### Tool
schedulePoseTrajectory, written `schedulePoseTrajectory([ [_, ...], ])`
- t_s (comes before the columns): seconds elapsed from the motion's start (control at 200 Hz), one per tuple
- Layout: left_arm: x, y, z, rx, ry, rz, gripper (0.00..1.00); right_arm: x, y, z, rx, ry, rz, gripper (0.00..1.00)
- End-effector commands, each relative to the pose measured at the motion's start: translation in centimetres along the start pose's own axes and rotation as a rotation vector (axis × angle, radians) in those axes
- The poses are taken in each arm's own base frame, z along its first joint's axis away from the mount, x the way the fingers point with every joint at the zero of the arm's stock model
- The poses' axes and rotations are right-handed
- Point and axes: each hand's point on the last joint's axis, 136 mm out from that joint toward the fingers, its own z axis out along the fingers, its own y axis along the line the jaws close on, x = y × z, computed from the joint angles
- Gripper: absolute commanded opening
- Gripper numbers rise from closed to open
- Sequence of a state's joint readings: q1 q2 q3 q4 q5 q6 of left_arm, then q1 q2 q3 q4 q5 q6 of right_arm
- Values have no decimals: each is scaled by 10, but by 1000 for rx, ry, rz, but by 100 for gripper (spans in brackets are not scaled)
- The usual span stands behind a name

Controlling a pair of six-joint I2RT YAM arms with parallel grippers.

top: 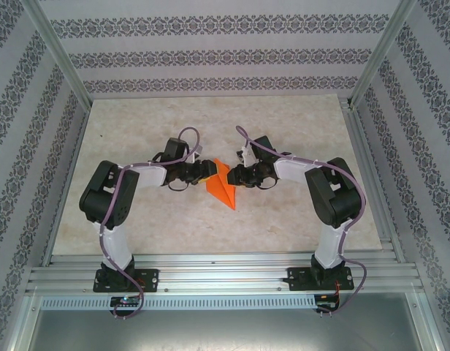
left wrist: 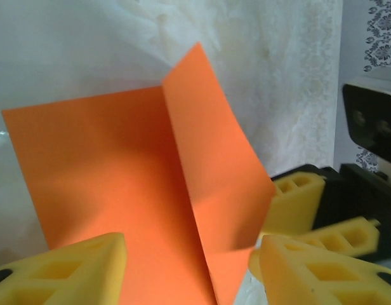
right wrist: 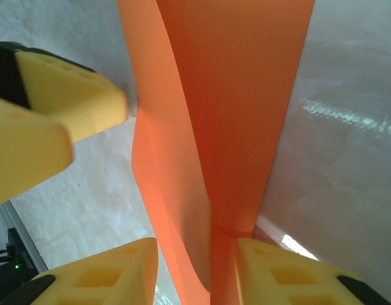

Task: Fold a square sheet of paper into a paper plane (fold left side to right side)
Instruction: Turn over the paper at the center of the table.

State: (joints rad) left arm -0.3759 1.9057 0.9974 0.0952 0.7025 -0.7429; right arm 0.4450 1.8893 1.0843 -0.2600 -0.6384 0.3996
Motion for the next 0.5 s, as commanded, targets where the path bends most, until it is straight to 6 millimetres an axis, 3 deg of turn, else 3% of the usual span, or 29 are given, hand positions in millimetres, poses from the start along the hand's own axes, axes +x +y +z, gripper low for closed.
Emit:
schedulePoseTrajectory([
  [0.0, -20, -25, 9, 88, -29, 52, 58, 0, 6, 0, -19, -9, -15, 38],
  [0.28, -21, -20, 40, 110, 33, 38, 45, 5, 7, -14, -29, -35, -11, 39],
  [0.495, -24, -32, 38, 148, 30, 86, 25, 12, 6, -37, -68, -105, -17, 41],
])
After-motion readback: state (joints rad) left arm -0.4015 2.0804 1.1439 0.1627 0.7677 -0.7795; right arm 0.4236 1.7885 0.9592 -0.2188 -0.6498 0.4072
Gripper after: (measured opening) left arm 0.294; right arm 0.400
